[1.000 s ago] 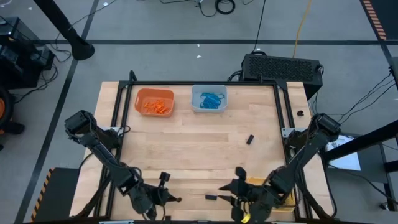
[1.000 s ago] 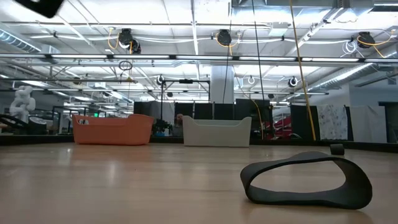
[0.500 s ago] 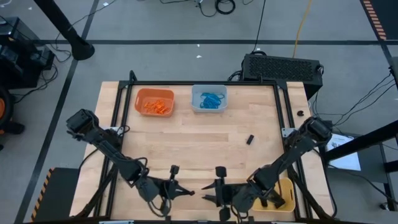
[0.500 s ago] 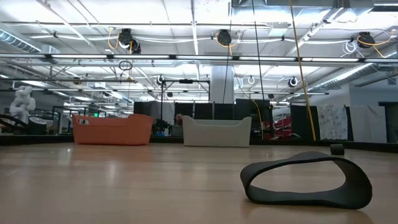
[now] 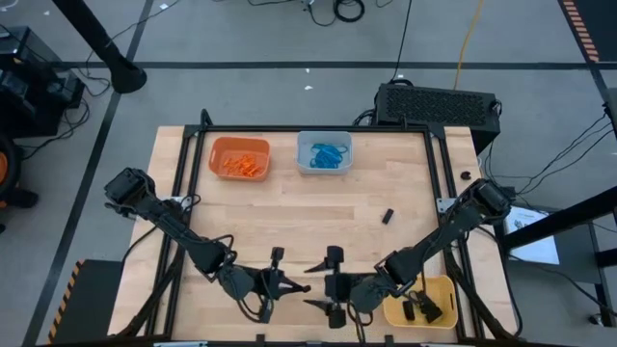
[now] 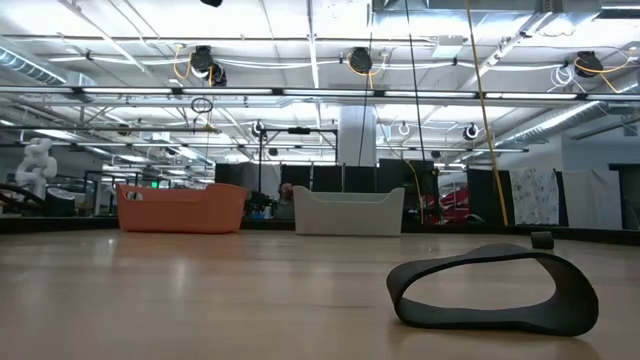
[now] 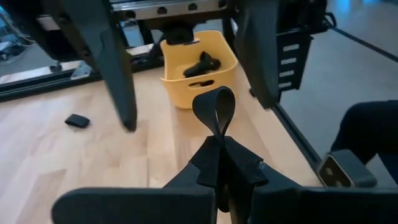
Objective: Sort rubber bands into baskets
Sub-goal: Put the black rubberband into the yellow bin
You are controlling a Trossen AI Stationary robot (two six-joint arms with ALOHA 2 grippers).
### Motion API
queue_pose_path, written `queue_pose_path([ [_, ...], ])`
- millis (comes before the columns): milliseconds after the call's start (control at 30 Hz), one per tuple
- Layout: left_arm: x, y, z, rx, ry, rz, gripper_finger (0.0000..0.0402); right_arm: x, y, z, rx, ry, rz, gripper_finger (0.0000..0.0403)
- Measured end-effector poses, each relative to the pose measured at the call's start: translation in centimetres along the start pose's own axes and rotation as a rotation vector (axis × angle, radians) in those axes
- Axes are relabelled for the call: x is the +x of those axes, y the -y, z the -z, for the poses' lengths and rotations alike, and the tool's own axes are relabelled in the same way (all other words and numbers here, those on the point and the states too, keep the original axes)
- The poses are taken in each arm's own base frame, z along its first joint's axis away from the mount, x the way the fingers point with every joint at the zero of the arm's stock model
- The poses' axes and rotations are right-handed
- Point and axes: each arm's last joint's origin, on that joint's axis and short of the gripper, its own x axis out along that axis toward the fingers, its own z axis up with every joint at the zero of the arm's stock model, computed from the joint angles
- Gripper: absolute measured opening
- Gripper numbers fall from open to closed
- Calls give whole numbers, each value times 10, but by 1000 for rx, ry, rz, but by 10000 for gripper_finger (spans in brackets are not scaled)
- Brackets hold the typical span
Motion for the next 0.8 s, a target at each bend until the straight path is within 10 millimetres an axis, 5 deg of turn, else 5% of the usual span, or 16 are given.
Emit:
queue_pose_path([
  [267, 4, -9, -1, -13, 4, -25, 13, 5, 7, -1, 34, -20, -30, 296],
  [400, 4, -9, -1, -13, 4, -26, 13, 5, 7, -1, 35, -24, -46, 213],
  [600, 4, -9, -1, -19, 4, -22, 13, 5, 7, -1, 39, -18, -47, 26],
  [800, 4, -9, -1, -13, 3, -15, 14, 2, 6, -3, 35, -19, -45, 4],
])
